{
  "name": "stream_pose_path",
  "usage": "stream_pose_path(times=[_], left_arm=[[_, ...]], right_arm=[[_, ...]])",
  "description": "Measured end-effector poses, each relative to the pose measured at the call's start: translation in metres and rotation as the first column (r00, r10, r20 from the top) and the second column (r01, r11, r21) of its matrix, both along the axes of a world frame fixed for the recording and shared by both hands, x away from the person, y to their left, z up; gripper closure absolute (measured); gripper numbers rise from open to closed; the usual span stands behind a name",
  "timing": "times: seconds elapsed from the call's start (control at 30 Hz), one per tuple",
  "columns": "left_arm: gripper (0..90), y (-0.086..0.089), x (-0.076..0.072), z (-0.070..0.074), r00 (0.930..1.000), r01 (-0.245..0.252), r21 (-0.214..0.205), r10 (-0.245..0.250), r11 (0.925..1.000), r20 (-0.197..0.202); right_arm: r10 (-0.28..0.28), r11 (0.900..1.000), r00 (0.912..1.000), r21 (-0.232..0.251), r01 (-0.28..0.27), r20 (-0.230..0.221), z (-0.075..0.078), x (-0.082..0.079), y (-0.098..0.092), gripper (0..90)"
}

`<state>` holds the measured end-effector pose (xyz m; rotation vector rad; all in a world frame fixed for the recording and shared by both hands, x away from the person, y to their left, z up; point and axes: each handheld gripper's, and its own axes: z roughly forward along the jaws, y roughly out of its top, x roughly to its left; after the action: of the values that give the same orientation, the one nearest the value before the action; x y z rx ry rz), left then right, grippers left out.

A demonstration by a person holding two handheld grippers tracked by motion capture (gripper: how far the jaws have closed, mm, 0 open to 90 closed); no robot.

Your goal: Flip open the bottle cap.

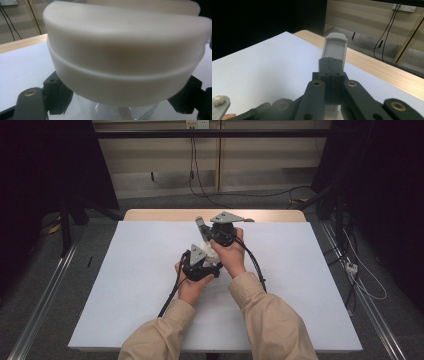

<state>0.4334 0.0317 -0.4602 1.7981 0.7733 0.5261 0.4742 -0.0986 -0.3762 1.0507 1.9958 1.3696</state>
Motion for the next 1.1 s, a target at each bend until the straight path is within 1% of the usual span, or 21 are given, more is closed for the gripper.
stream_pose_path(times=[0.47,0.73,1.0,1.1], left_arm=[[19.0,-0.0005,0.0000,-0.0003,1.0000,0.002,-0.007,-0.002,1.0000,-0.002],[19.0,-0.0003,0.0000,-0.0003,1.0000,0.000,-0.009,0.000,1.0000,-0.002],[19.0,0.0000,0.0001,-0.0002,1.0000,0.000,-0.007,0.000,1.0000,-0.003],[19.0,-0.0002,0.0000,-0.0003,1.0000,0.000,-0.009,0.000,1.0000,-0.003]], right_arm=[[-0.002,0.9999,0.9996,-0.010,0.002,-0.030,-0.0054,0.0047,0.0023,90.0],[0.002,0.9999,0.9989,-0.014,-0.003,-0.046,-0.0045,0.0057,0.0039,90.0],[-0.001,0.9999,0.9987,-0.015,0.000,-0.052,-0.0046,0.0056,0.0043,90.0],[-0.003,1.0000,0.9984,-0.009,0.003,-0.056,-0.0046,0.0056,0.0040,90.0]])
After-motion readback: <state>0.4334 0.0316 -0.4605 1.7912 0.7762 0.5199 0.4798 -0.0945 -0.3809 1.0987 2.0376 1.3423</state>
